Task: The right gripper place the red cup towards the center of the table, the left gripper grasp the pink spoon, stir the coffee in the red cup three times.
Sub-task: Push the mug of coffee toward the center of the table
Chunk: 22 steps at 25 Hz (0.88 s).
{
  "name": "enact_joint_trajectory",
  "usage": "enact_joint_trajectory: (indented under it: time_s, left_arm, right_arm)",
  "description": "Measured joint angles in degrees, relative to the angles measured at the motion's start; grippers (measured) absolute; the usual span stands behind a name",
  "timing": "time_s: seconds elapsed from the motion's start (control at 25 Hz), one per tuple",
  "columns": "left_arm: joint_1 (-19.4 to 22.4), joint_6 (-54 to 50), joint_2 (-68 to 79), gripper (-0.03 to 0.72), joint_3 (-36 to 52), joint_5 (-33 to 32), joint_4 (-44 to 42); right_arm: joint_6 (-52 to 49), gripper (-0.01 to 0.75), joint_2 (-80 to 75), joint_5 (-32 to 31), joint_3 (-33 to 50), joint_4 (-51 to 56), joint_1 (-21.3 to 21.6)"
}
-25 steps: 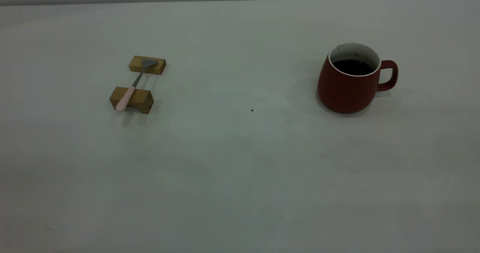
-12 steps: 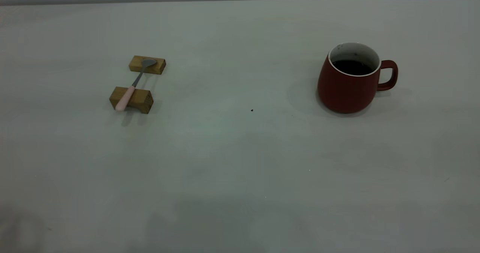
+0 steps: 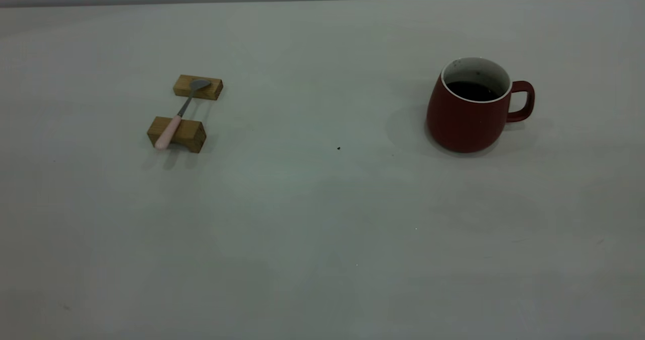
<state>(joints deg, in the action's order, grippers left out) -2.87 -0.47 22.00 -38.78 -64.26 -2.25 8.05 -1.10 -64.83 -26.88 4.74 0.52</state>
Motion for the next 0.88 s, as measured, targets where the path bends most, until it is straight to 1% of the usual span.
enact_joint_trajectory:
  time_s: [0.08, 0.28, 0.6, 0.88]
  left_arm:
    - [0.0, 0.47, -6.47, 0.421, 0.09, -2.37, -0.02]
    - [0.0, 0.91, -16.88, 0.421, 3.15, -2.37, 1.52]
    - [0.0, 1.89, -20.06, 0.421, 10.33, -1.62, 3.03]
    - [0.0, 1.7, -20.09, 0.421, 10.91, -0.92, 3.03]
  right_arm:
    - [0.0, 0.592, 0.0, 0.0, 0.0, 0.0, 0.0]
    - [0.0, 0.592, 0.0, 0.0, 0.0, -0.05, 0.0]
    - [0.0, 0.592, 0.0, 0.0, 0.0, -0.05, 0.0]
    - [0.0, 0.592, 0.0, 0.0, 0.0, -0.05, 0.0]
